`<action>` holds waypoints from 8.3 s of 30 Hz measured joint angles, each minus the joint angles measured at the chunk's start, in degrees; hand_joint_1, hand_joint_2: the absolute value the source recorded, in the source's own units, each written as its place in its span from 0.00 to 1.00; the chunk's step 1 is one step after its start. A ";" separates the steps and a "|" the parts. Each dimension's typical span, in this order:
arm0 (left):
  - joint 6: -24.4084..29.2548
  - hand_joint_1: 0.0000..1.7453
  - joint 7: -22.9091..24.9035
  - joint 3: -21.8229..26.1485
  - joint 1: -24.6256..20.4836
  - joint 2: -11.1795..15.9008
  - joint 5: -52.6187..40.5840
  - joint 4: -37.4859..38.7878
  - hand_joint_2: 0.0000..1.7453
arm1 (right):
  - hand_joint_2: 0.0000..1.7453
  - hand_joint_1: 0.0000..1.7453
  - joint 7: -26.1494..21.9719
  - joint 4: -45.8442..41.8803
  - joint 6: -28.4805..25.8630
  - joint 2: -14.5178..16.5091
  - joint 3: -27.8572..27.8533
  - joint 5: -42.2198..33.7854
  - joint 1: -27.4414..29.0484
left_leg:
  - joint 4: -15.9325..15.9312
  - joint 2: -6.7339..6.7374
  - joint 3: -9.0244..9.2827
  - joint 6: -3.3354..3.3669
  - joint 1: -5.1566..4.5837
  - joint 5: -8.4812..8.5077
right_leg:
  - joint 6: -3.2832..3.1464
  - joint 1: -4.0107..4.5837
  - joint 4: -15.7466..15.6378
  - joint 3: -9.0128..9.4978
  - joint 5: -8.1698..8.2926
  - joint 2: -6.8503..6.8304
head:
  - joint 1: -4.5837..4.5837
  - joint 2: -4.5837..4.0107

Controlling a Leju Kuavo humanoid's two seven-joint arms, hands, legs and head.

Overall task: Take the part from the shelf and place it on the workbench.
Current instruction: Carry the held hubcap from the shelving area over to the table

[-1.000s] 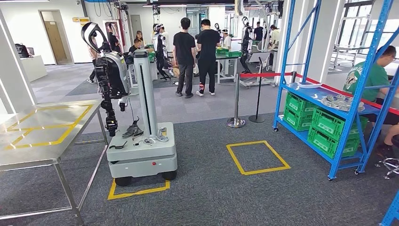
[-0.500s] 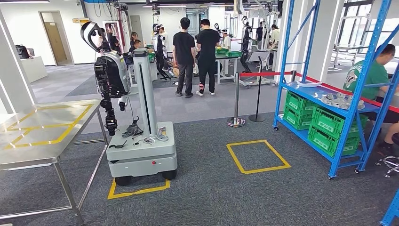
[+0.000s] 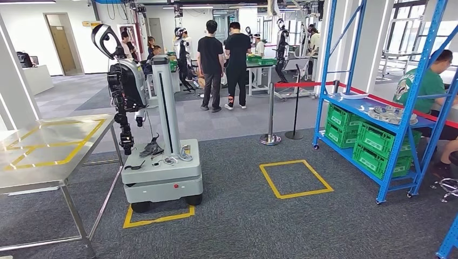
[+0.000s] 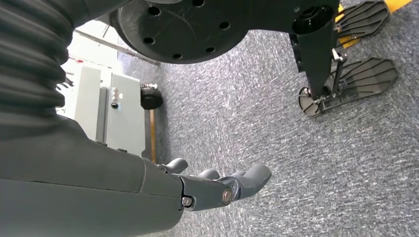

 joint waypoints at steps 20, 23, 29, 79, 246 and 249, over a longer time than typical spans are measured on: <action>-3.94 1.00 0.08 -6.04 1.31 -5.36 -0.80 -5.70 1.00 | 1.00 0.00 -4.54 0.00 2.12 -0.28 -0.28 -0.02 0.00 | 1.02 0.13 -0.56 0.09 0.00 -0.52 | 0.04 0.00 0.81 -0.45 -0.40 0.13 | 0.00 0.00; -4.43 1.00 0.39 -6.39 1.99 -6.25 -1.45 -7.84 1.00 | 1.00 0.00 -4.95 0.00 2.21 -0.29 -0.15 0.42 0.03 | 1.07 0.15 -0.59 0.12 -0.01 -0.55 | 0.07 0.00 0.81 -0.48 -0.44 0.14 | 0.00 0.00; -4.89 1.00 0.54 -7.16 3.01 -7.87 -2.48 -10.49 1.00 | 1.00 0.00 -5.15 0.00 2.68 -0.30 -0.03 0.80 0.02 | 1.34 0.14 -0.77 0.21 -0.01 -0.64 | 0.10 0.01 1.00 -0.57 -0.50 0.13 | 0.00 0.01; -5.73 1.00 1.11 -9.22 5.03 -7.17 -2.60 -11.74 1.00 | 1.00 0.00 -5.54 0.00 2.99 -0.64 1.11 0.65 -0.02 | 7.81 0.11 -5.02 0.43 0.00 -3.29 | 0.42 0.03 6.78 -4.40 -2.92 0.09 | 0.00 0.00; -2.73 1.00 0.04 -27.69 -3.48 -3.88 -0.35 0.10 1.00 | 1.00 0.00 -3.09 0.02 0.38 -1.01 -3.30 -2.24 -0.12 | 19.25 2.09 -11.57 1.05 1.60 -8.36 | 2.56 -2.50 19.34 -10.96 -8.87 -0.27 | -0.11 0.00; -2.73 1.00 0.04 -27.69 -3.61 -3.89 -0.36 0.34 1.00 | 1.00 0.00 -3.07 0.02 0.20 -1.01 -3.32 -2.37 -0.11 | 18.93 2.07 -11.17 -0.68 1.74 -7.86 | 2.31 -2.37 19.46 -11.11 -8.90 -0.26 | -0.11 0.00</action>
